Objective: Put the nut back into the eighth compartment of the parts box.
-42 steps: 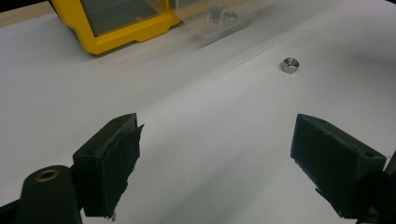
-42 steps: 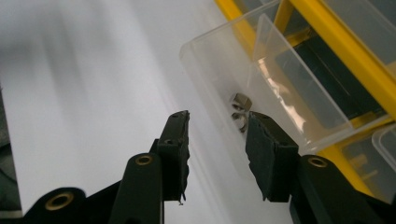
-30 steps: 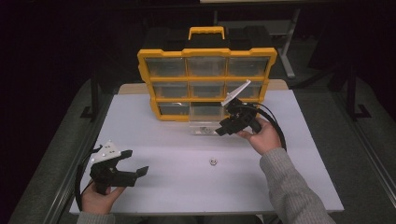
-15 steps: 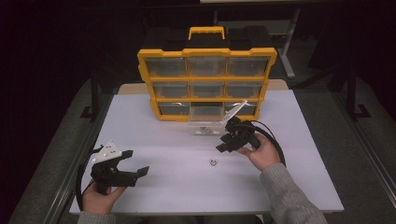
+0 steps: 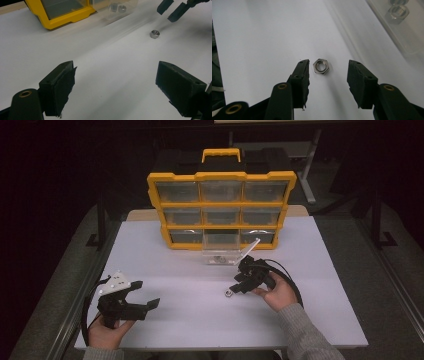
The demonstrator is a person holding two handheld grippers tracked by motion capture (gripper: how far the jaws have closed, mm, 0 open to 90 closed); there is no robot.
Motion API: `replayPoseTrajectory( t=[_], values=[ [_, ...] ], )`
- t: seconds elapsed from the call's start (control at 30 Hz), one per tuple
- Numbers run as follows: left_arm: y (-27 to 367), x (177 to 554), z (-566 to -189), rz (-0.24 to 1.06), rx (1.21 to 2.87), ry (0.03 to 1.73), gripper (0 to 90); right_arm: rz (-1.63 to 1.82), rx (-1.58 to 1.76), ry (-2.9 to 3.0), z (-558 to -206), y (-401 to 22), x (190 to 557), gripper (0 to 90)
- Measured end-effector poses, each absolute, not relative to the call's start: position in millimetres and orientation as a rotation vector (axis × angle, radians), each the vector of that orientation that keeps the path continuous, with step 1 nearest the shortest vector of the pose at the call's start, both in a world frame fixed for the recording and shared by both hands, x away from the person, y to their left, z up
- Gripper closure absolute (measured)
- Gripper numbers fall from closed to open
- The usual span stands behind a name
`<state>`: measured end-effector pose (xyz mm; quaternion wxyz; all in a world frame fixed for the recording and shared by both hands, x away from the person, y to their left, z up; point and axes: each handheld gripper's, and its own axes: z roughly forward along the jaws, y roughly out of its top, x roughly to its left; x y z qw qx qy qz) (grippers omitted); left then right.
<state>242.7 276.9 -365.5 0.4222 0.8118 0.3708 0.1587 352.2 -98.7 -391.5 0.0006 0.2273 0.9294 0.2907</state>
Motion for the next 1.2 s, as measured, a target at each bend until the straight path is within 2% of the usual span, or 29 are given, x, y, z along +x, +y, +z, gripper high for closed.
replayPoseTrajectory(
  t=[0.47,1.2],
  values=[
    [278.2,242.9,-365.0,0.397,2.034,0.929,15.2,0.836,0.688,2.964,-412.8,-85.3,349.2,53.4],
    [279.0,242.9,-364.1,0.399,2.028,0.928,15.2,0.752,0.620,2.967,-427.1,-68.4,351.5,68.3]
  ],
)
